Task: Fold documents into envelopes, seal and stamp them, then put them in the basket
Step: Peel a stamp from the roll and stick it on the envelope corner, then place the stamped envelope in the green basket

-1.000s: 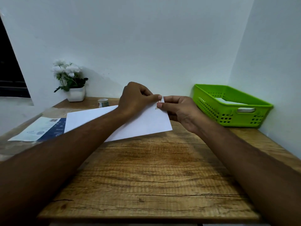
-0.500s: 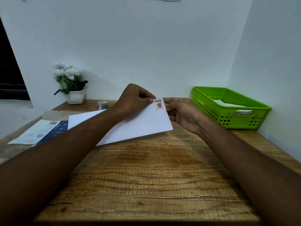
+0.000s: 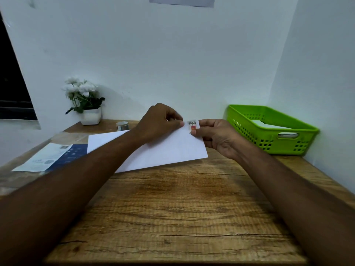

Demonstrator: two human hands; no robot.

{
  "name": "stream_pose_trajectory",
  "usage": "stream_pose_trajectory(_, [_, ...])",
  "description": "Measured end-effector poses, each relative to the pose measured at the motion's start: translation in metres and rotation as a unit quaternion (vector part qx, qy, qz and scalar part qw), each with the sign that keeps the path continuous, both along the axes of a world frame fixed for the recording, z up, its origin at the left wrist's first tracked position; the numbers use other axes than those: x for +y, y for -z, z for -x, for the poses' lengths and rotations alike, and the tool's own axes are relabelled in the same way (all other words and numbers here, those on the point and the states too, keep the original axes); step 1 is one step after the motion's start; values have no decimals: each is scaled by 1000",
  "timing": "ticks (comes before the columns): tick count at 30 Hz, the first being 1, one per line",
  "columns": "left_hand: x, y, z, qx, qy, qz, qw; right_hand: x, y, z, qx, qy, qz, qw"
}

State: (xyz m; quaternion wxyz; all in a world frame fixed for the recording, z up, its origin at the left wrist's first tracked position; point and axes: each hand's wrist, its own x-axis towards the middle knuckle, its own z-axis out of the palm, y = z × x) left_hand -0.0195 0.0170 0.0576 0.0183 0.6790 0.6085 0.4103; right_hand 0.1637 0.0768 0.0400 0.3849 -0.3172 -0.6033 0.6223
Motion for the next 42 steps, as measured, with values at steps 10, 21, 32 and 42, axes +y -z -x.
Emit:
stream_pose_trajectory(10, [3,3,-2,57,56,-8,997,4,3,-2,-57,4,-21,998])
stream_pose_trajectory(21, [3,10,8,214,-60,-34,974,13,-2,-11,-78,38,-41,995])
stream_pose_trajectory(32, [-7,13,-9,95,17,-54,994,25,-9,-23,35,147,-69,986])
stream_pose_trajectory(42, [-7,27,-32,-289,93,193,933,25,-13,-20,129,114,-54,983])
